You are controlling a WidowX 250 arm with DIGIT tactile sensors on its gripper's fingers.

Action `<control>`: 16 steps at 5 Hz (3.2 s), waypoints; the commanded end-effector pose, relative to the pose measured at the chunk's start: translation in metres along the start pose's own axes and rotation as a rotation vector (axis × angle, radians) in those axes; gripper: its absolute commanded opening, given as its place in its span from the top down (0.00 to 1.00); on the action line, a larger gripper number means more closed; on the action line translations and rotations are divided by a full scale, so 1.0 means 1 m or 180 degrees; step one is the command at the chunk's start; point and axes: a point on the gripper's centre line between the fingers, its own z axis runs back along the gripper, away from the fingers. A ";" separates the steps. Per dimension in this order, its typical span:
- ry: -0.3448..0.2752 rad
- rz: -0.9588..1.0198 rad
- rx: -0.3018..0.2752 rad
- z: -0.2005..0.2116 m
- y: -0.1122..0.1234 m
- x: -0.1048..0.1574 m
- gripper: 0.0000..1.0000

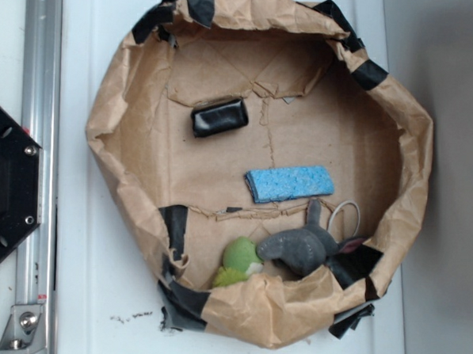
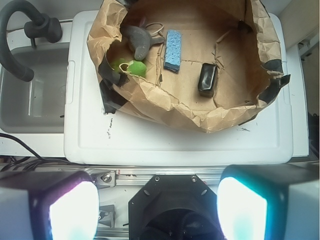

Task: Grab the black box.

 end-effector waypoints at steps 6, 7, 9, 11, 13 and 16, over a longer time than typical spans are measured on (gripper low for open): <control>-0.0100 0.0596 0.0342 -0.105 0.067 0.123 0.00; -0.0100 0.0596 0.0342 -0.105 0.067 0.123 0.00; -0.0100 0.0596 0.0342 -0.105 0.067 0.123 0.00; -0.0009 0.0418 0.0410 -0.172 0.068 0.110 0.00; 0.0234 0.0411 0.0693 -0.215 0.095 0.095 0.00; -0.0191 0.0834 0.1102 -0.203 0.139 0.122 0.00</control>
